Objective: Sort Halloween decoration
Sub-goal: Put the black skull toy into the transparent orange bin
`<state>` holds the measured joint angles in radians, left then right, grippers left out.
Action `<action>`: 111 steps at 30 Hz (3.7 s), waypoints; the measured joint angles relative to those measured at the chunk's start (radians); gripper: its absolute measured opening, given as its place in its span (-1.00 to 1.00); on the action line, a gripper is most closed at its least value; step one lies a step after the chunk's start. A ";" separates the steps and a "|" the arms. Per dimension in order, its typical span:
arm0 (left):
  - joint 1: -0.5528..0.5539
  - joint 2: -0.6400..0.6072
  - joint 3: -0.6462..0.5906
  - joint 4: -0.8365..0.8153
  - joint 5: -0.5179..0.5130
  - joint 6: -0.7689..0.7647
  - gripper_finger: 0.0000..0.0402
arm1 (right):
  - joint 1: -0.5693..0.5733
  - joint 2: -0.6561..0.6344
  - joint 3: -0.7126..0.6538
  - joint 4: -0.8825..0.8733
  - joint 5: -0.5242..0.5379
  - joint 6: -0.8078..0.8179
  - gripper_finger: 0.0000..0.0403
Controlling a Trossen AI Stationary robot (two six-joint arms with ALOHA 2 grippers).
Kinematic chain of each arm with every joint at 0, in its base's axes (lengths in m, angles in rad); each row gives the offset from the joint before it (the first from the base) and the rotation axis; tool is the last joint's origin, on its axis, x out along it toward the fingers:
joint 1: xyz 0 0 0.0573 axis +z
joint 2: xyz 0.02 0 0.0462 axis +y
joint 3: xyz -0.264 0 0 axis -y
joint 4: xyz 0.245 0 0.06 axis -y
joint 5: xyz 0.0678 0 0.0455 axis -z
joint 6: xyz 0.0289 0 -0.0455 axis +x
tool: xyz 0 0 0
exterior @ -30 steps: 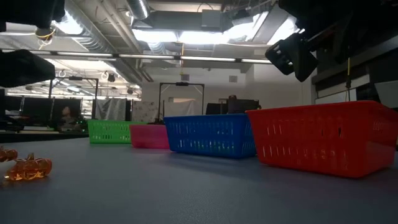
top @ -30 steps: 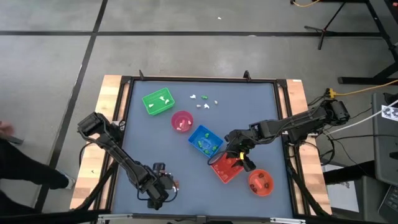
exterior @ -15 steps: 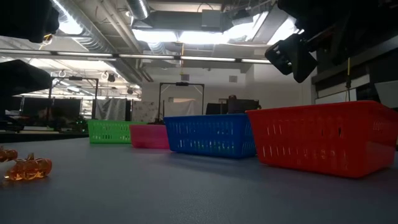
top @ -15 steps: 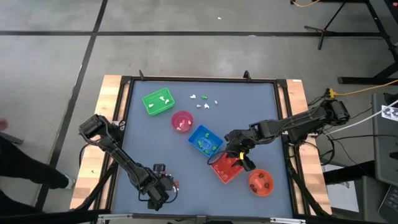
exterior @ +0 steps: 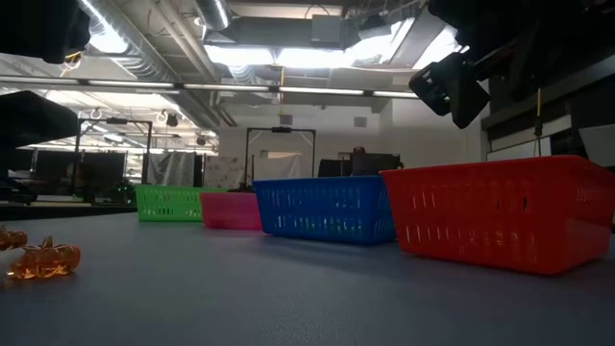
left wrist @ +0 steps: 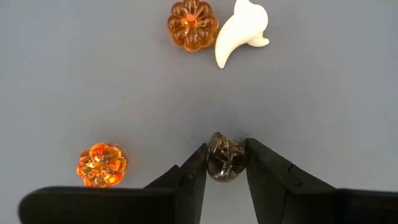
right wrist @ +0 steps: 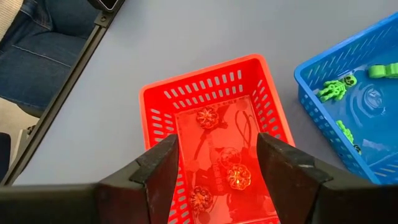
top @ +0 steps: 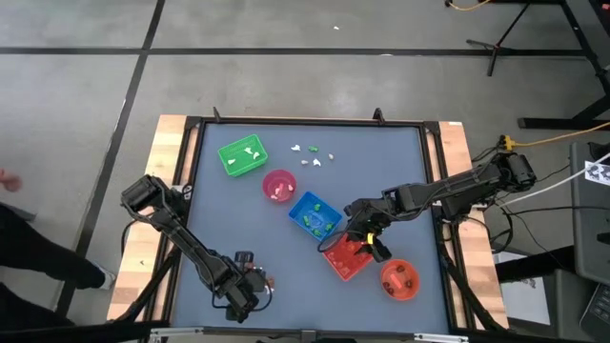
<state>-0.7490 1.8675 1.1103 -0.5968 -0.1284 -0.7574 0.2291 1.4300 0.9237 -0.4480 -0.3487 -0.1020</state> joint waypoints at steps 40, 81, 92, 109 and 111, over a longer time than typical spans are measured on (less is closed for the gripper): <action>0.485 -0.075 -0.003 0.349 -0.150 0.636 -0.61 | 0.000 0.000 0.000 0.222 0.289 -0.304 0.07; 0.706 -0.076 -0.002 0.792 0.311 0.569 -0.61 | 0.001 0.000 0.000 0.271 0.459 -0.782 0.07; 0.706 -0.075 -0.002 0.856 0.356 0.470 -0.61 | 0.001 0.000 0.000 0.325 0.416 -0.851 0.07; 0.706 -0.076 -0.002 0.875 0.400 0.470 -0.61 | 0.001 0.000 0.000 0.325 0.381 -0.876 -0.30; 0.706 -0.076 -0.002 0.875 0.401 0.470 -0.61 | 0.001 0.000 0.000 0.324 0.381 -0.875 -0.36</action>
<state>-0.0429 1.7920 1.1084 0.2779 0.2724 -0.2874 0.2298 1.4296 0.9237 -0.1245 0.0319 -0.9775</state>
